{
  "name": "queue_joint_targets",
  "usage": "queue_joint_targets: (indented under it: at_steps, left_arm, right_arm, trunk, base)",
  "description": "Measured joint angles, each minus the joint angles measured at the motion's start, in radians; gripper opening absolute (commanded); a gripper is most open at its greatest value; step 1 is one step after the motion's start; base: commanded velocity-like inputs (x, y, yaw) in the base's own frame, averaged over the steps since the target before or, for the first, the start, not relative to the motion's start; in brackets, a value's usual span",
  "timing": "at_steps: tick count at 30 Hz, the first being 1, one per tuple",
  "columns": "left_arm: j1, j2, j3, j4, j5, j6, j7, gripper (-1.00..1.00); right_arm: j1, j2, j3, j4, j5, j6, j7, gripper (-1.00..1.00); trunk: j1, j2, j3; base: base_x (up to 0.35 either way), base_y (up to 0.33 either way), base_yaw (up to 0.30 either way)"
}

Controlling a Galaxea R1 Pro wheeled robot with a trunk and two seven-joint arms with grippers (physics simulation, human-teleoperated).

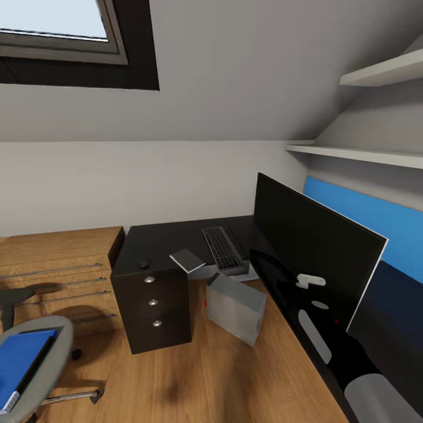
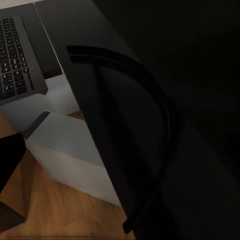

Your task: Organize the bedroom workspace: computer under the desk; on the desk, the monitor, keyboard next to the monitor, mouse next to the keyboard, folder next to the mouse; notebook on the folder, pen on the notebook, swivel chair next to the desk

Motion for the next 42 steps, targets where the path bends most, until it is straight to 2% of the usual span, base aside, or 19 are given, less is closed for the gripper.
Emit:
queue_joint_targets:
  at_steps: [8, 11, 12, 19, 27, 42]
  left_arm:
    - [0.000, 0.000, 0.000, 0.000, 0.001, 0.000, 0.000, 1.00]
    - [0.000, 0.000, 0.000, 0.000, 0.001, 0.000, 0.000, 1.00]
    - [0.000, 0.000, 0.000, 0.000, 0.000, 0.000, 0.000, 1.00]
    - [0.000, 0.000, -0.001, 0.000, 0.001, 0.000, 0.000, 1.00]
    - [0.000, 0.000, -0.002, 0.000, 0.001, 0.001, 0.000, 1.00]
    - [0.000, -0.001, -0.002, 0.000, 0.001, 0.002, 0.000, 1.00]
  right_arm:
    - [0.000, 0.002, 0.002, 0.000, 0.000, 0.000, 0.001, 1.00]
    - [0.000, 0.014, 0.005, 0.000, 0.000, -0.001, 0.001, 1.00]
    - [0.000, 0.028, 0.005, 0.000, 0.000, -0.002, 0.001, 1.00]
    - [0.000, 0.036, 0.005, 0.000, 0.002, -0.002, 0.000, 1.00]
    - [0.001, 0.036, 0.005, -0.001, 0.003, -0.002, 0.001, 1.00]
    - [0.002, 0.036, 0.005, -0.002, 0.002, -0.002, 0.003, 1.00]
  trunk:
    - [0.000, 0.000, 0.000]
    - [0.000, 0.000, -0.001]
    - [0.000, 0.000, -0.001]
    - [0.000, 0.000, -0.006]
    - [0.000, 0.000, -0.010]
    - [0.000, 0.000, -0.011]
  base:
    - [-0.003, 0.000, 0.010]
    - [0.000, 0.000, 0.160]
    - [0.000, 0.000, 0.218]
    - [-0.049, -0.017, 0.234]
    - [-0.215, -0.120, 0.138]
    - [-0.267, -0.158, 0.009]
